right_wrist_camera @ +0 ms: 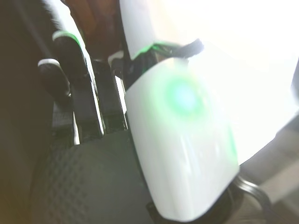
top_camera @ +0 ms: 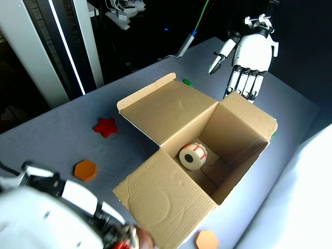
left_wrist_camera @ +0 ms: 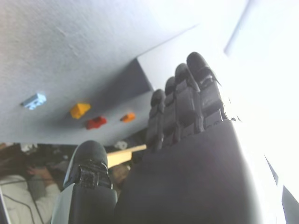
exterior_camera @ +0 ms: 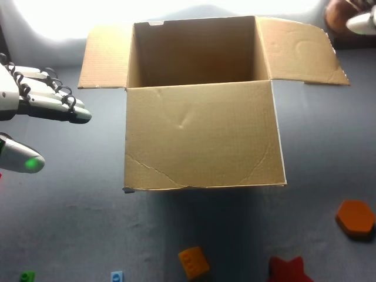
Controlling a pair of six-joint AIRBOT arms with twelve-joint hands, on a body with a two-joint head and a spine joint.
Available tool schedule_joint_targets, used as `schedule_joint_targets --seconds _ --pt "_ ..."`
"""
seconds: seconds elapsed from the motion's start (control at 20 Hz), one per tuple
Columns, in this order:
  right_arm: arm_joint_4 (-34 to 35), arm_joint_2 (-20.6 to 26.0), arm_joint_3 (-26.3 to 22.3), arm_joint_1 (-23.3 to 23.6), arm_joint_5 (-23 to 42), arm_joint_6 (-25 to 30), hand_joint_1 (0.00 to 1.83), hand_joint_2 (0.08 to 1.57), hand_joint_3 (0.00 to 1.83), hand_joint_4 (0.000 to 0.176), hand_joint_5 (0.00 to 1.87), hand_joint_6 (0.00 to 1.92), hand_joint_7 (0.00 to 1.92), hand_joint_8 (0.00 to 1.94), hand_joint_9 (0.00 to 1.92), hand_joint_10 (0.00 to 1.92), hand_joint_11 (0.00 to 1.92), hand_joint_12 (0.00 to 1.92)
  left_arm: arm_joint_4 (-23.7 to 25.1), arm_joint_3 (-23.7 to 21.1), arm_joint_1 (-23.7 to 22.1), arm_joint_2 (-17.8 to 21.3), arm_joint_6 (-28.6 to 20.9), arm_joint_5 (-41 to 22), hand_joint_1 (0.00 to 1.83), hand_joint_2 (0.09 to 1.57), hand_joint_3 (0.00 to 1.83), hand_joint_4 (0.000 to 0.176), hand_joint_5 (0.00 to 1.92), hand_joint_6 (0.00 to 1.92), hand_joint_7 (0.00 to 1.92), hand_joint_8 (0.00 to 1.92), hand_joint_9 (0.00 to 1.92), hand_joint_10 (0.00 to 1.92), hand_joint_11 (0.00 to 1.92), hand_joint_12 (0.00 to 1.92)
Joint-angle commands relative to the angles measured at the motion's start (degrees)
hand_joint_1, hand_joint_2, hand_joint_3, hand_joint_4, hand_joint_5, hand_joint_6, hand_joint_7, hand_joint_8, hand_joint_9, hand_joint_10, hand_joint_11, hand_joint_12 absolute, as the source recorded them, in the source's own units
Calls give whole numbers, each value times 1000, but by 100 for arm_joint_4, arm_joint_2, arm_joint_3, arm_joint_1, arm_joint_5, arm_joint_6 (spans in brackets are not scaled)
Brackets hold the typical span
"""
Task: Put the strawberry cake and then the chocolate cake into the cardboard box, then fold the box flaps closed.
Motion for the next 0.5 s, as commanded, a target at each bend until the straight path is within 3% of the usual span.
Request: schedule_joint_targets --seconds 0.0,0.1,0.25,0.3,0.4,0.45 --pt "-423 94 -28 118 414 210 1351 1187 0 0 804 1113 934 1206 689 1554 222 1921 -390 52 -77 12 12 -33 0 1273 0 4 153 4 154 2 195 3 0 721" --pt "-1229 76 -143 191 461 860 1198 1186 3 0 811 1158 893 1302 595 1523 169 1921 -392 97 -149 2 12 -34 0 1280 2 6 150 2 164 2 206 3 0 737" --pt "-1806 0 -199 209 449 1587 1201 1188 2 0 829 1118 872 1354 573 1567 193 1921 -392 152 -223 -38 12 -37 0 1287 3 9 150 1 151 1 189 0 0 688" --pt "-1967 -54 -199 206 440 1756 1317 1193 11 0 846 1068 877 1333 616 1598 206 1921 -390 163 -227 -53 12 -38 10 1289 2 13 152 1 152 2 187 1 0 671" --pt "-2596 -178 -197 180 465 2343 1349 1192 4 0 870 1015 885 1320 640 1590 207 1921 -390 213 -238 -114 33 -38 18 1285 0 15 168 6 164 5 195 4 0 677" --pt "-2867 -252 -197 176 457 2691 1223 1194 6 0 854 1084 838 1385 569 1531 138 1921 -390 292 -241 -167 34 -37 19 1283 0 11 179 6 178 7 214 8 0 712"
